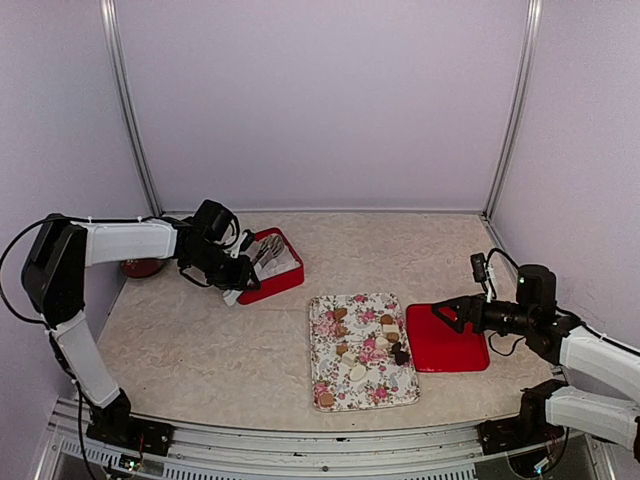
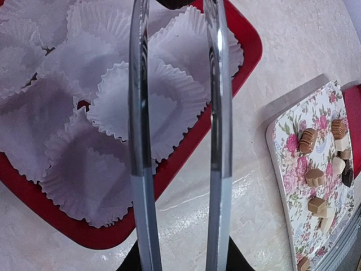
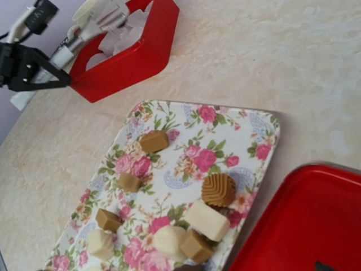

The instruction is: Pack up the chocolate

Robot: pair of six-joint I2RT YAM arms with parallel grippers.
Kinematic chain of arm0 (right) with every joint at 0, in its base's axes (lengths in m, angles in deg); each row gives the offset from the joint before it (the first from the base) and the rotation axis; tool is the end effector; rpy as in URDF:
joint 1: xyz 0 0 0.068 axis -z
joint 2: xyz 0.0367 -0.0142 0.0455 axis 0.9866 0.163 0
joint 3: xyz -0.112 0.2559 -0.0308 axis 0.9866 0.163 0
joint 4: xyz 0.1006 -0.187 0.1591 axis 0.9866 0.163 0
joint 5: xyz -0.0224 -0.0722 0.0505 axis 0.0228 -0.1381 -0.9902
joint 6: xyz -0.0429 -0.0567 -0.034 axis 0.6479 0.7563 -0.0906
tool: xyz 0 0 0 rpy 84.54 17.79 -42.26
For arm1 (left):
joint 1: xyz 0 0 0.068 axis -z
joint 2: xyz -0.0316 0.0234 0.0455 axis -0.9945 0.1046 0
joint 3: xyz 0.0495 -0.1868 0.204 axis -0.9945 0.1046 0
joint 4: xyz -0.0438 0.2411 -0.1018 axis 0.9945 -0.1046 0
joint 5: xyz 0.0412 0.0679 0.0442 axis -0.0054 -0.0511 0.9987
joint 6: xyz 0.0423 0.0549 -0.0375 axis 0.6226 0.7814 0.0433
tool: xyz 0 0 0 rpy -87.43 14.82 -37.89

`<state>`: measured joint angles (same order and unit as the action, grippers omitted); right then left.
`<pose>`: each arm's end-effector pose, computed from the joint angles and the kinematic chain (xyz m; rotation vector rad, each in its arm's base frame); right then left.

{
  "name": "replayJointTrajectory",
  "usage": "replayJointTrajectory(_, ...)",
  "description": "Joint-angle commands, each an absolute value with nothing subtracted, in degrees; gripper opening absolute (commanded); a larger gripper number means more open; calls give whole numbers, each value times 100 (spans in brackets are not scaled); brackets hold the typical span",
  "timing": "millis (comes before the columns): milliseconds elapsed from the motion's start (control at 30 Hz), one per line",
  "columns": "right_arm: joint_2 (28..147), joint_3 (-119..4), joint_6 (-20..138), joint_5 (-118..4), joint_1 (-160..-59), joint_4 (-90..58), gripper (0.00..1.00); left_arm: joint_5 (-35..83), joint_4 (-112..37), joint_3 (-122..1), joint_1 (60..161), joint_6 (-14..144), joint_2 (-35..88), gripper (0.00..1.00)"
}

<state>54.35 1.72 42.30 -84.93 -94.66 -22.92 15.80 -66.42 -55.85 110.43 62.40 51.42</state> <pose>0.1830 0.0859 0.1829 -0.2383 2.0607 1.0291 0.3321 -0.1868 0.1795 0.3886 2.6411 -0.6246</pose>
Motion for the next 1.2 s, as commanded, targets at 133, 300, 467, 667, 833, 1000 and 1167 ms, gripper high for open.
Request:
replayJointTrajectory(133, 5415, 260, 4204, -8546, -9390, -2459, 100, 1397, -6597, -6104, 11058, 6425, 5502, 20)
replayJointTrajectory(300, 5428, 256, 4208, -8548, -9389, -2456, 100, 1403, -6655, -6301, 11061, 6446, 5759, 22)
replayJointTrajectory(467, 5412, 271, 4238, -8517, -9389, -2434, 100, 1414, -6679, -6388, 11061, 6444, 5841, 23)
replayJointTrajectory(667, 5404, 305, 4232, -8516, -9394, -2456, 100, 1432, -6673, -6302, 11061, 6465, 5823, 27)
replayJointTrajectory(833, 5399, 305, 4243, -8520, -9390, -2437, 100, 1482, -6678, -6316, 11054, 6469, 5844, 35)
replayJointTrajectory(1000, 5403, 305, 4243, -8511, -9389, -2442, 100, 1502, -6690, -6343, 11040, 6479, 5849, 38)
replayJointTrajectory(1167, 5412, 306, 4243, -8519, -9391, -2452, 100, 1484, -6668, -6381, 11034, 6491, 5773, 38)
